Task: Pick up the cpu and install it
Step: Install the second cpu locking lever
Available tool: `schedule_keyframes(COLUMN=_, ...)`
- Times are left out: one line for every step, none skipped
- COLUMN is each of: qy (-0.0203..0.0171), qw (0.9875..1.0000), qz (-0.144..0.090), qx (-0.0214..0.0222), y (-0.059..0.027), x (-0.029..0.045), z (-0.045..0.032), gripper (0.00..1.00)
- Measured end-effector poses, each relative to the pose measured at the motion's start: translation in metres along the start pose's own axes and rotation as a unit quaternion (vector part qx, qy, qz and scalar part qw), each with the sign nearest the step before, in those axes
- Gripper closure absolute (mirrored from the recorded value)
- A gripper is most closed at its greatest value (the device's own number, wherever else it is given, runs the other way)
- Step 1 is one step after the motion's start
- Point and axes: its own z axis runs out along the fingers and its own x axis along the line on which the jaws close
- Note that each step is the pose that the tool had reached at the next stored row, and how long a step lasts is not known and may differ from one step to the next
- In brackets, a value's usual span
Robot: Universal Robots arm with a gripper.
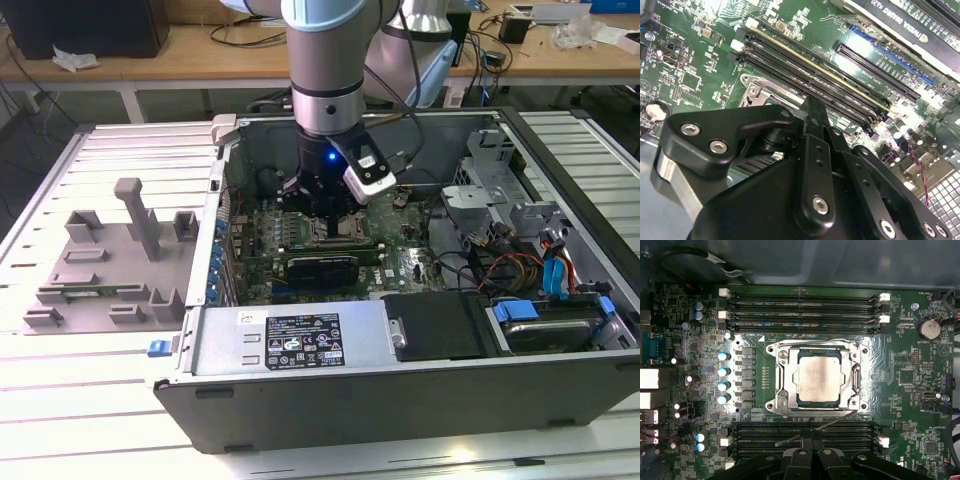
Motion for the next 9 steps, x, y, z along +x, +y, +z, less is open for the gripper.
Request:
schedule_keyframes(qy=0.0, qw=1.0, qz=0.0, qx=0.0, y=0.0, x=0.0002, z=0.0002, gripper=0.89)
schedule_keyframes(qy=0.0, qw=1.0, qz=0.0, qx=0.0, y=0.0, x=0.0004, z=0.0006, gripper=0.89)
schedule_keyframes(qy=-0.0001, qw=1.0, qz=0.0, qx=-0.0001, y=0.0001, x=0.0007, z=0.001, gripper=0.89)
schedule_keyframes(qy=0.0, qw=1.0, qz=0.0, qx=0.0, y=0.0, x=0.0009, z=0.0016, gripper=0.89)
schedule_keyframes(qy=0.0, qw=1.0, qz=0.0, qx=0.0, y=0.0, x=0.0013, z=0.0022, gripper=0.89)
schedule_keyframes(qy=0.0, qw=1.0, qz=0.0, qx=0.0, y=0.0, x=0.0015, z=0.0028, gripper=0.89)
schedule_keyframes(qy=0.0, qw=1.0, qz=0.0, qx=0.0, y=0.0, x=0.0016, z=0.0031, gripper=0.89)
schedule_keyframes(qy=0.0, qw=1.0, qz=0.0, qx=0.0, y=0.0, x=0.0017, z=0.0035, gripper=0.89)
schedule_keyframes(qy=0.0, qw=1.0, qz=0.0, qx=0.0, y=0.0, x=0.0017, z=0.0039, gripper=0.89)
